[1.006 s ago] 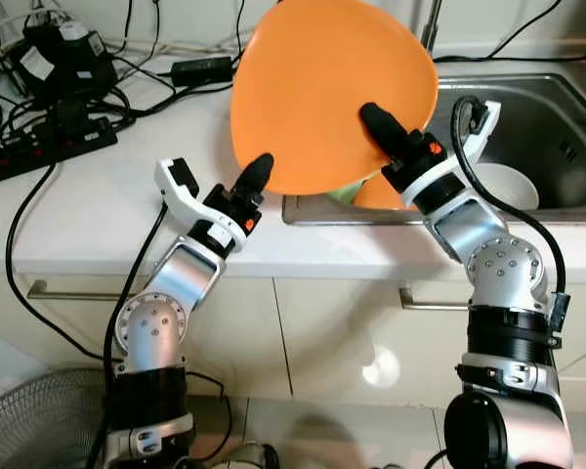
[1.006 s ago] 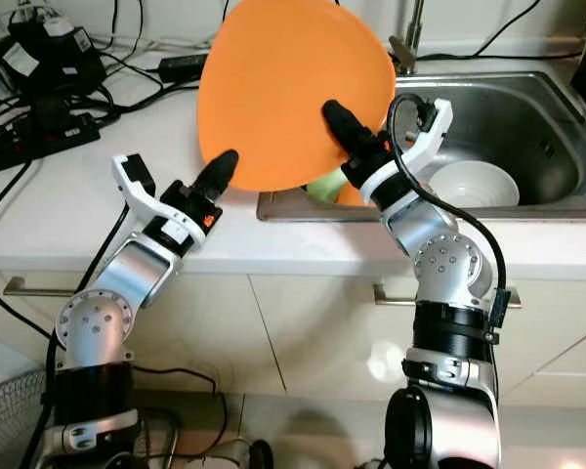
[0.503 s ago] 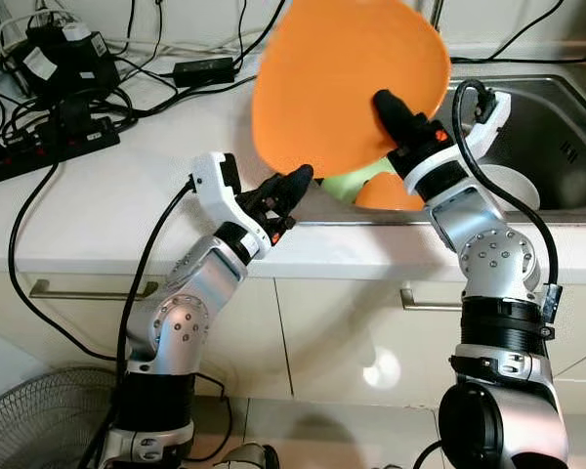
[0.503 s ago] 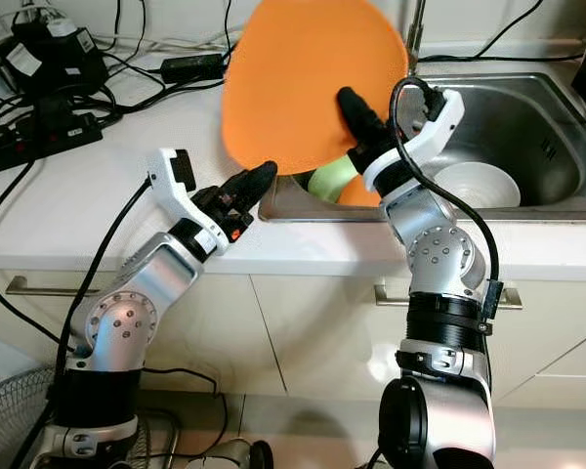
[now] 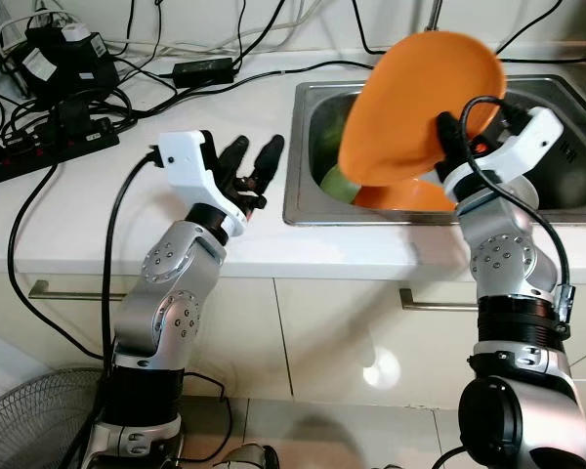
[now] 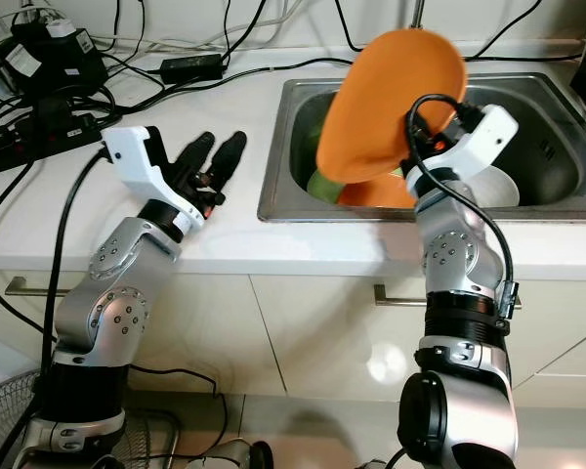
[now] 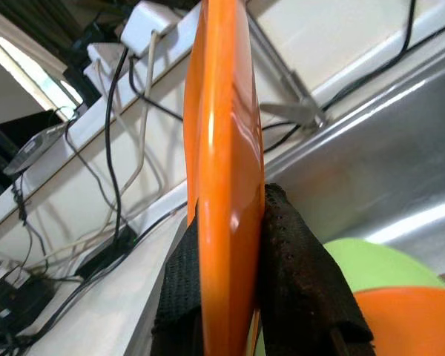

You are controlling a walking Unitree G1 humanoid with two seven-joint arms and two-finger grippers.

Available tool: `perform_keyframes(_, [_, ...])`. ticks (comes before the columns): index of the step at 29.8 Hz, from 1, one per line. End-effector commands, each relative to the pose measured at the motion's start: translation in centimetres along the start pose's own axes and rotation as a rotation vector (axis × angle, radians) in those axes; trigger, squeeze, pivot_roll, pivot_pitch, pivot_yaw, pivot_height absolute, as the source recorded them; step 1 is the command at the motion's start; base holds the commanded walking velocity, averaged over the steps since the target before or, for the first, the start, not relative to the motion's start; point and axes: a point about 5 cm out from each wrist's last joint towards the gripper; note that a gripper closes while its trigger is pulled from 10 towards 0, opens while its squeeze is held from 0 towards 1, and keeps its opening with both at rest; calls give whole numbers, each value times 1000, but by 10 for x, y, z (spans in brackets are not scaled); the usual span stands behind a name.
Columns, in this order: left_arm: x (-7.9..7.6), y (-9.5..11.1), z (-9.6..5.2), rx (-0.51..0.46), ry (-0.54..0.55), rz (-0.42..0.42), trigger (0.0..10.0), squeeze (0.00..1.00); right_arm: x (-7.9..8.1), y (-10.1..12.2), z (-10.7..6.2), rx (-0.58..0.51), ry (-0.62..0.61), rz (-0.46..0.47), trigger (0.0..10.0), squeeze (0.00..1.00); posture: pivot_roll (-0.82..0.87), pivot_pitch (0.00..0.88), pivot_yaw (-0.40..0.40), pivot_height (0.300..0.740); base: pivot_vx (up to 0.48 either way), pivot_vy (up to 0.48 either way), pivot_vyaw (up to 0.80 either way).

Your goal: Kitchen organization

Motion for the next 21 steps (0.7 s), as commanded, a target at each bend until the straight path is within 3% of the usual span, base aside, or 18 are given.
perform_keyframes(1, [4, 2, 1, -8, 17, 25, 10000, 0, 17, 14, 5, -67, 57, -11, 0, 0, -56, 43, 116, 740, 0, 0, 0])
perform_keyframes(21, [3, -6, 1, -3, 16, 32, 10000, 0, 13, 6, 6, -55, 37, -29, 0, 0, -57, 51, 116, 740, 293, 0, 0])
Point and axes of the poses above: a point about 5 cm out from each wrist's last joint towards the gripper, its own z axis pointing out of the wrist towards the gripper, its own y axis along the axis of the wrist's last joint, x = y × z, and after that the axes turned 3 degrees about z, right-handed
